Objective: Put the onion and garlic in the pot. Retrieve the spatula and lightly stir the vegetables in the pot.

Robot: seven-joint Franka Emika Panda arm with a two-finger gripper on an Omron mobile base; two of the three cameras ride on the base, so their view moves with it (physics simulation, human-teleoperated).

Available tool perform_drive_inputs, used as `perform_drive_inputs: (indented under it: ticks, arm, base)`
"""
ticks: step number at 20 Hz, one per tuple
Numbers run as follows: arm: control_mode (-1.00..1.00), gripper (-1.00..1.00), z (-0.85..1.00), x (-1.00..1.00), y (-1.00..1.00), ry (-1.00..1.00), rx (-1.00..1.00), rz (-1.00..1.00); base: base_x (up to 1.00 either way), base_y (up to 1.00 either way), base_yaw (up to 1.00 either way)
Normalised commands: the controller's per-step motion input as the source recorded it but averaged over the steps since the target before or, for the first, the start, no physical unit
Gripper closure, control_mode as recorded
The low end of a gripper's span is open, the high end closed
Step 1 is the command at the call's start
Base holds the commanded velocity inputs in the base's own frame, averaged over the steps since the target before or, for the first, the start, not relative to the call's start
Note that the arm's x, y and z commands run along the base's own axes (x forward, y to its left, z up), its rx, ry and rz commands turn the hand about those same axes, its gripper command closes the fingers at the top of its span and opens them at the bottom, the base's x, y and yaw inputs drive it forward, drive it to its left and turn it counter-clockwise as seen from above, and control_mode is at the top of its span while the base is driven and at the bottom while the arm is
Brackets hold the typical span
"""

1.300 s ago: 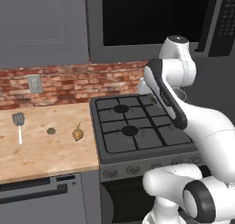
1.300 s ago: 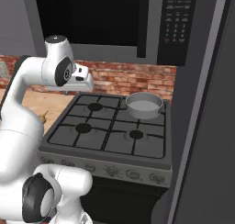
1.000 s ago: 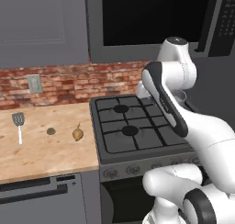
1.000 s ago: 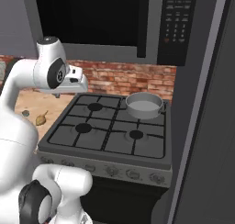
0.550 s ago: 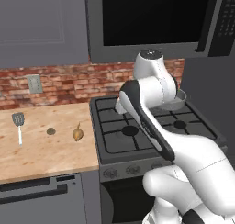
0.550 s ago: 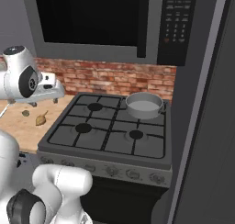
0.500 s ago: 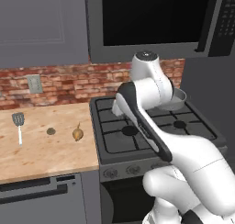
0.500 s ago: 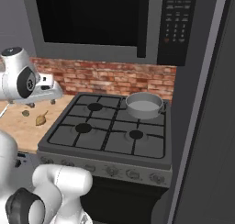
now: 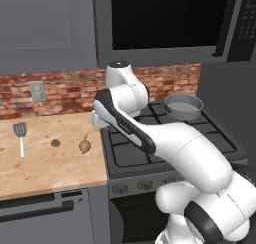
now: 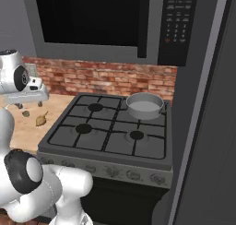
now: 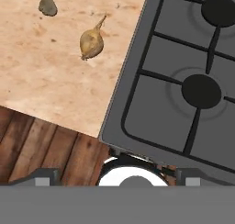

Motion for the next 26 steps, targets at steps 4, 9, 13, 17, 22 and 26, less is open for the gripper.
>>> perform_drive_inputs:
  ticks: [4, 9, 13, 17, 22, 26]
  arm:
    - [-1.00, -1.00, 0.00, 0.67, -0.01, 0.23, 0.07, -0.06]
    - [-1.00, -1.00, -0.31, 0.23, -0.01, 0.05, 0.02, -0.01]
    - [-1.00, -1.00, -0.62, 0.01, 0.05, 0.00, 0.00, 0.00]
    - [-1.00, -1.00, -0.61, 0.03, 0.18, -0.01, 0.00, 0.00]
    - [-1.00, -1.00, -0.39, 0.15, 0.18, -0.07, 0.13, -0.02]
    - [-1.00, -1.00, -0.33, 0.08, 0.23, -0.06, 0.14, -0.05]
  base:
    - [0.00, 0.00, 0.00]
    - [0.00, 0.00, 0.00]
    - [0.00, 0.00, 0.00]
    - [0.00, 0.00, 0.00]
    - [0.00, 0.00, 0.00]
    - [0.00, 0.00, 0.00]
